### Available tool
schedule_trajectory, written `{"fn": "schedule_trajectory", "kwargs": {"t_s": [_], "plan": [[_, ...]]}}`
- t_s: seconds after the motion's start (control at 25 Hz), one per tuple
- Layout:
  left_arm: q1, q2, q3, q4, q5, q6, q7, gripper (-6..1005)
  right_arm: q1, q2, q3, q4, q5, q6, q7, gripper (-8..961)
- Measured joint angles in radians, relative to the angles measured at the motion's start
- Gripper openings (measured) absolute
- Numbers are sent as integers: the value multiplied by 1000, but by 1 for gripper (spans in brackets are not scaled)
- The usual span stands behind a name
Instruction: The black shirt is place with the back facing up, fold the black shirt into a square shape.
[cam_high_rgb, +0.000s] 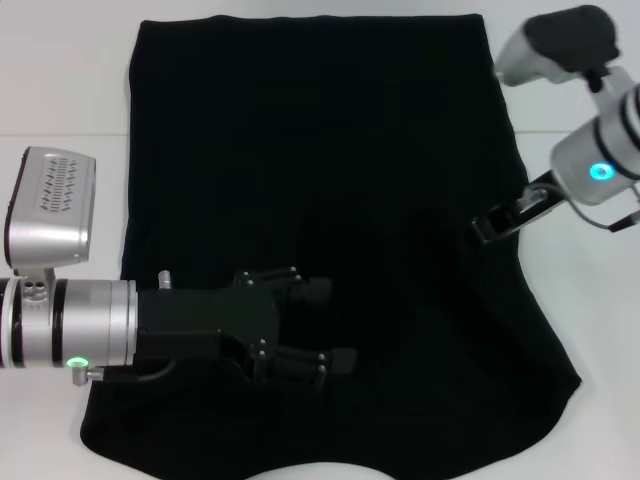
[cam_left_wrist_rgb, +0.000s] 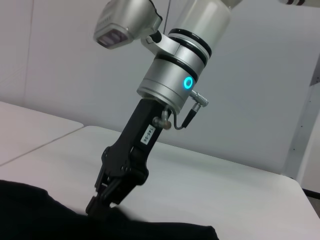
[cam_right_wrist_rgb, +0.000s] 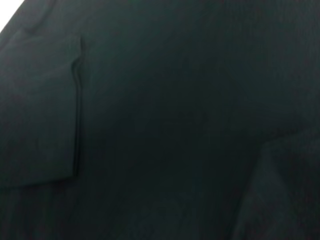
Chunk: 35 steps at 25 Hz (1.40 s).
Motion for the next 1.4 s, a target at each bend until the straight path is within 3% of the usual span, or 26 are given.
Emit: {"fn": "schedule_trajectory", "kwargs": {"t_s": [0.12, 0.32, 0.52, 0.76, 0.8, 0.96, 1.2, 1.4], "plan": [[2, 1, 0, 0, 0, -2, -1, 948, 9, 21, -5, -14, -27, 2, 18, 26], [5, 3, -18, 2, -1, -5, -2, 948, -16, 27, 18, -67, -30, 32, 39, 210], [11, 22, -55, 0, -1, -4, -18, 944, -69, 29, 67, -82, 74, 81, -34, 445], [49, 85, -92, 11, -1, 59, -118, 934, -178, 36, 83, -74, 369, 90, -269, 601], [66, 101, -99, 18, -1, 67, -140, 932, -199, 43, 82, -73, 419, 84, -320, 622], [127, 131, -119, 67, 8, 68, -205, 925, -247, 79, 77, -67, 543, 60, -505, 708], [235, 128, -131, 227, 58, 75, -331, 914, -222, 89, 58, 33, 615, 14, -659, 928], [275, 117, -138, 290, 144, 80, -398, 905, -209, 92, 25, 58, 641, -16, -756, 931]]}}
